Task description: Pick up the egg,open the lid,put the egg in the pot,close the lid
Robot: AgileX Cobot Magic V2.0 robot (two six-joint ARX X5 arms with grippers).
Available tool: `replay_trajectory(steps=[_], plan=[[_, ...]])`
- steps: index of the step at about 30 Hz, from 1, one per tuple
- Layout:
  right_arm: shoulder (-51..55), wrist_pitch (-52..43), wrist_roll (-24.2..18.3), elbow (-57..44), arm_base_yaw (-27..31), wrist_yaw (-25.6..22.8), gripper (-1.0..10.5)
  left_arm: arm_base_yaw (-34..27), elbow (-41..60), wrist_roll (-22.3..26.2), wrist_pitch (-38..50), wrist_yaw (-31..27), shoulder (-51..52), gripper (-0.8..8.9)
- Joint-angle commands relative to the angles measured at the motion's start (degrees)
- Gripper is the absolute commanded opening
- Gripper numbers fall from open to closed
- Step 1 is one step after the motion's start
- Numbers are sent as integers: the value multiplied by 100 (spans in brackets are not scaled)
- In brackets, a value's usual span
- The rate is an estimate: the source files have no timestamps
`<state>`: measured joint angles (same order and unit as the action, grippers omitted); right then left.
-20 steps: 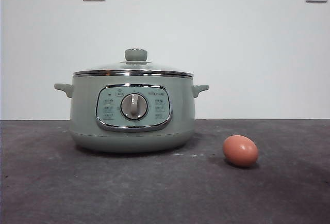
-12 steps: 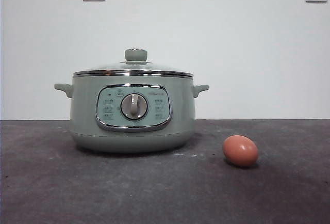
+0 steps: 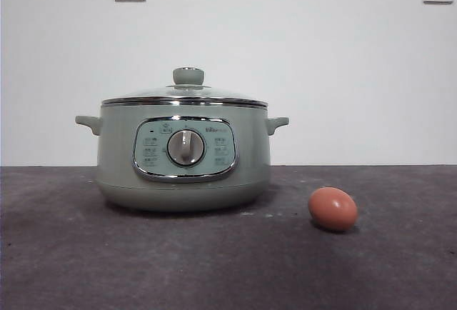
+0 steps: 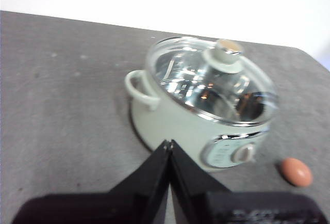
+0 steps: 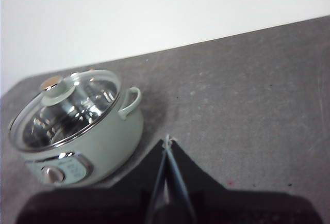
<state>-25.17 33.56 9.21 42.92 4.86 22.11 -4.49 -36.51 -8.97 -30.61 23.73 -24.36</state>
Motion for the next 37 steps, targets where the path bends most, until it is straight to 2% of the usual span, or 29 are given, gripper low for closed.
replay_trajectory(steps=[1,6,10,15,16,18,20,21,22,26,37], plan=[[-393,592,-743,732,2,50,-12,-20,-470,284,-332,212,-254,-6],[-1049,1711,-1263,1777,0,210,-12,2,-1261,566,-964,514,-669,-6],[-1355,2247,-1388,2253,-2,468,-12,79,-1703,673,-1320,525,-907,-6],[-1449,2391,-1397,2380,-4,564,11,195,-2004,723,-1519,525,-1128,11],[-1451,2389,-1399,2380,-2,562,19,197,-2035,702,-1519,525,-1163,63],[-1451,2391,-1397,2387,-2,562,187,197,-2070,695,-1519,522,-1217,305],[-1467,2389,-1381,2402,-2,560,502,197,-2096,614,-1519,525,-1274,654],[-1475,2391,-1370,2411,-2,557,631,197,-2103,616,-1523,527,-1298,737],[-1480,2393,-1346,2411,-2,557,729,197,-2103,616,-1523,544,-1320,760],[-1523,2476,-1307,2411,-2,557,755,197,-2103,616,-1563,835,-1399,758],[-1591,2500,-1300,2411,-4,562,755,575,-2124,621,-1285,822,-1792,758]])
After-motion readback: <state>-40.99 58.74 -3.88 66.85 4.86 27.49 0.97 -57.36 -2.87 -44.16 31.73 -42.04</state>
